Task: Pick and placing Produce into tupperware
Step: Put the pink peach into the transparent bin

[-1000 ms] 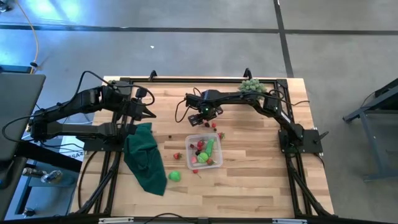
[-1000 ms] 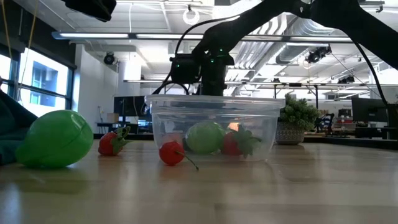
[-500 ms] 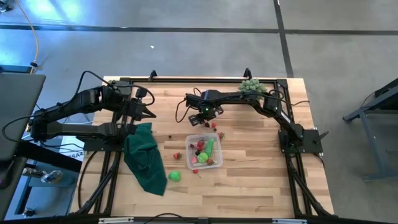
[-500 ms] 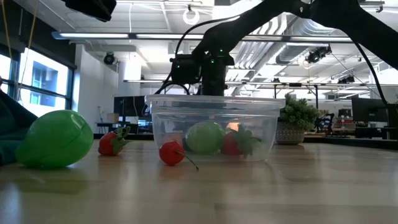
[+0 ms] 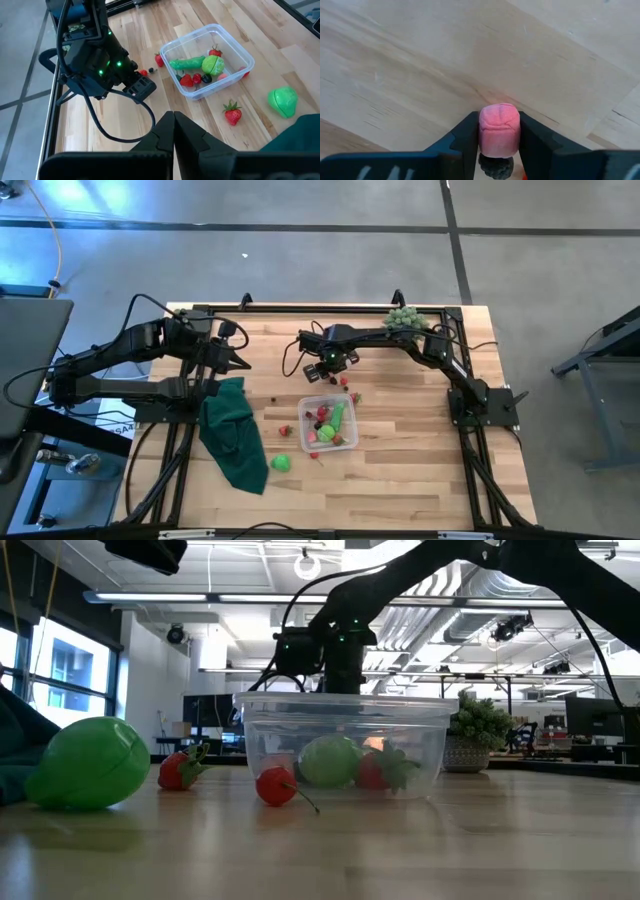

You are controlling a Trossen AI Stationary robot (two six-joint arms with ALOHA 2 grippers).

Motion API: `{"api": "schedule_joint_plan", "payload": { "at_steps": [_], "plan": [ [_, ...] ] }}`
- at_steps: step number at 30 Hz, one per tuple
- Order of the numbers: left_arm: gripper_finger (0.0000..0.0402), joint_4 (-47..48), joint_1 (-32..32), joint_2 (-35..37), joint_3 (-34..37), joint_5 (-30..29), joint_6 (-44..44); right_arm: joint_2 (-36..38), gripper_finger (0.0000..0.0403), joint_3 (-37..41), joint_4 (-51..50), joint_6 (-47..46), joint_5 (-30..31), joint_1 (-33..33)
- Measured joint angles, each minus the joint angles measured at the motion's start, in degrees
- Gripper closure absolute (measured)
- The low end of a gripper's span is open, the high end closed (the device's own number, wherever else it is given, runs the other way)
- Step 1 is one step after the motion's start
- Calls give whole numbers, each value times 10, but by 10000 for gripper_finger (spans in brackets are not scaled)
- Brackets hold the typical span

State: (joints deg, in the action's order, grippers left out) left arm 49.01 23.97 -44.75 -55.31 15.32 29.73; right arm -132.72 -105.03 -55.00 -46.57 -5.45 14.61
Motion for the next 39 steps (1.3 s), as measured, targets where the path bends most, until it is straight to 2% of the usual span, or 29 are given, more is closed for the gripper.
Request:
{"api": "schedule_joint_plan", "payload": {
  "at_steps": [7, 19, 31, 39],
  "plan": [
    [401, 0, 0, 0, 0, 0, 0, 18, 295, 2, 17, 1, -2, -1],
    [401, 0, 0, 0, 0, 0, 0, 115, 295, 1, 6, 5, 5, -16],
    [401, 0, 0, 0, 0, 0, 0, 246, 295, 0, -9, 80, 23, -115],
    [401, 0, 0, 0, 0, 0, 0, 271, 295, 0, -34, 142, 62, -186]
  ]
}}
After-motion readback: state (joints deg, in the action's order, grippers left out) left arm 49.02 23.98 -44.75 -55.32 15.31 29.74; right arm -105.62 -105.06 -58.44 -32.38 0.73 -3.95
